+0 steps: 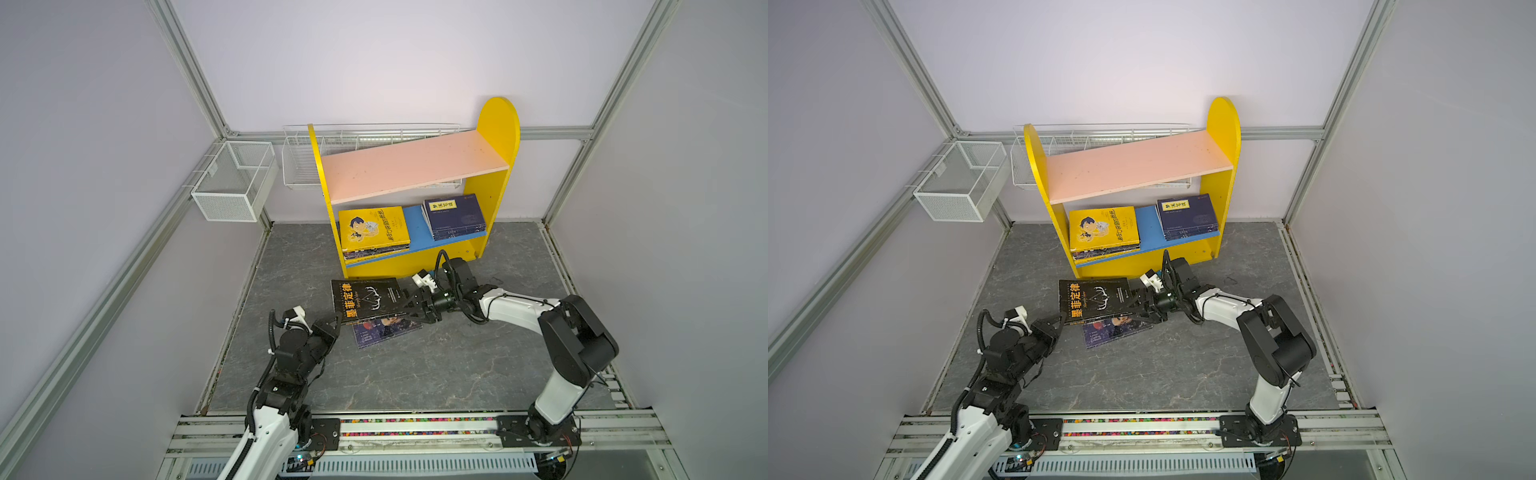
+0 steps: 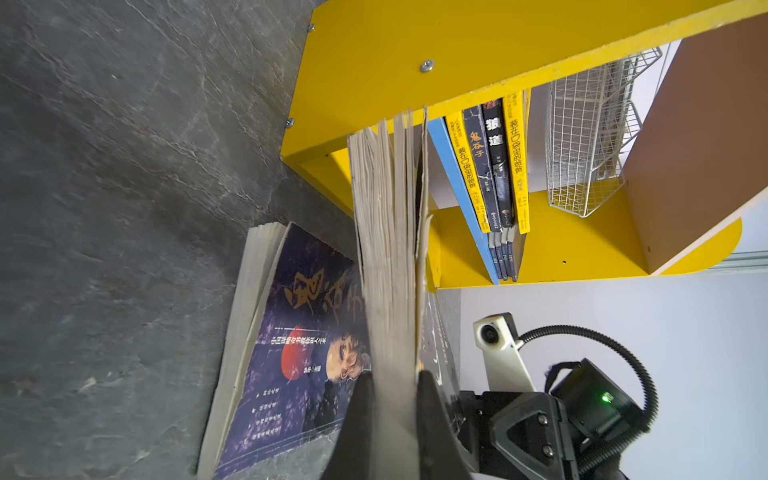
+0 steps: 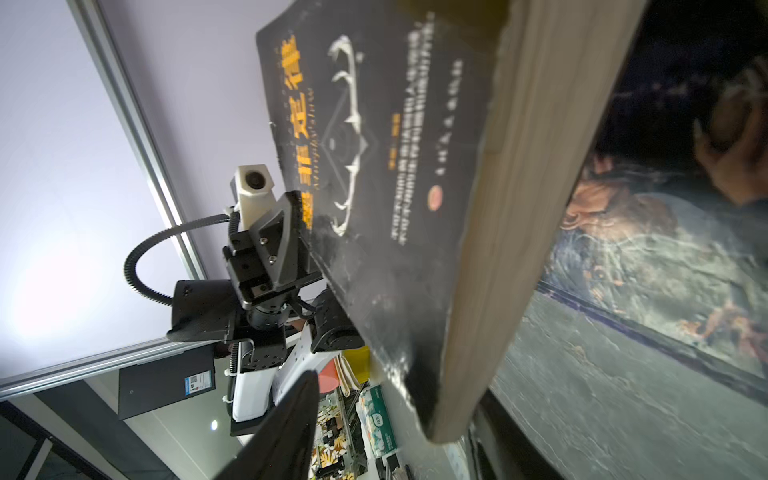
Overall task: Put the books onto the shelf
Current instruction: 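Lift the black book and carry it to the shelf with the right gripper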
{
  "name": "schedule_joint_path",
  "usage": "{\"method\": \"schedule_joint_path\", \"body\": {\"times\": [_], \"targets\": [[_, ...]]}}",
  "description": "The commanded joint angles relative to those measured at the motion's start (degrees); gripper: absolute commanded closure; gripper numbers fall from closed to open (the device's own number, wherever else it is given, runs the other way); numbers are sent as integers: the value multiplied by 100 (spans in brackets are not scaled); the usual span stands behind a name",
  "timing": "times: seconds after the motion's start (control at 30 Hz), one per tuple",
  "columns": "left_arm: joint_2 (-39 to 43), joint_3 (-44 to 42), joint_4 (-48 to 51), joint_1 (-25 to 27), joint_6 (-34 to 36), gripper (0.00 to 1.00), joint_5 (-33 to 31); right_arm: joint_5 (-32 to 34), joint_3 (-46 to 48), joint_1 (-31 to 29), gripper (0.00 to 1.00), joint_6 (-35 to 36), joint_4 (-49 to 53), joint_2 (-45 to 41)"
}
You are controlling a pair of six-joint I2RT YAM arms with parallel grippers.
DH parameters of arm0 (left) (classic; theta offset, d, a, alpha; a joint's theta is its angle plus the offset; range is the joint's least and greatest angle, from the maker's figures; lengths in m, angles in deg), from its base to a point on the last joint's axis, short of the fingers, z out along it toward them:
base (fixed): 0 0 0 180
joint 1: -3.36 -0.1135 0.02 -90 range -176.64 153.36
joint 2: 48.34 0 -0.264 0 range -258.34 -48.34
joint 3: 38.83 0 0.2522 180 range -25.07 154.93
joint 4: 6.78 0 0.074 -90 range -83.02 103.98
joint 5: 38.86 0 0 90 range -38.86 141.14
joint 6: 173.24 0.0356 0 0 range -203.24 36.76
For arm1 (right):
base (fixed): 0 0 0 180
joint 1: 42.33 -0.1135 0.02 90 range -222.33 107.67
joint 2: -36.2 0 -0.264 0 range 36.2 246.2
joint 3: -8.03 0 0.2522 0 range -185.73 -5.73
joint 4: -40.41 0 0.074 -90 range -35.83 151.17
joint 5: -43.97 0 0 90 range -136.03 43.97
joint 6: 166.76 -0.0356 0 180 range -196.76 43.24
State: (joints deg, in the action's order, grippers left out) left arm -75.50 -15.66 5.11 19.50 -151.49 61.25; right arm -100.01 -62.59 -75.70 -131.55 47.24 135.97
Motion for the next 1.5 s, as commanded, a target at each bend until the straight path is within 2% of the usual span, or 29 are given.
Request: {"method": "schedule_joint_path", "body": {"times": [0.0, 0.23, 0.47, 0.77, 0.93, 1.07, 1.17, 1.27, 1.47], "targets": [[124, -6, -536, 31, -94, 100, -53, -5, -177, 14, 45, -238, -217, -155], [194, -91, -682, 130, -199, 100, -176, 132, -132, 5, 49, -689, -709, -45], [70, -106, -777, 283, -220, 100, -273, 420, -53, -81, 58, -1350, -1648, 100], [-262, -28, -1011, 590, -199, 100, -488, 770, 163, -126, 76, -2138, -2865, 228], [-273, 38, -800, 622, -198, 100, -527, 859, 364, -97, 89, -2116, -2939, 63], [-264, 149, -347, 618, -82, 66, -547, 748, 551, 13, 93, -1869, -2585, -245], [-264, 381, -92, 623, -41, 50, -607, 546, 735, 109, 93, -1630, -2323, -662], [-256, 444, 164, 624, -41, 41, -765, 425, 795, 263, 93, -1166, -1646, -1268], [-413, 485, 571, 626, -26, 38, -994, 251, 54, 811, 93, -172, -1, -2225]]}}
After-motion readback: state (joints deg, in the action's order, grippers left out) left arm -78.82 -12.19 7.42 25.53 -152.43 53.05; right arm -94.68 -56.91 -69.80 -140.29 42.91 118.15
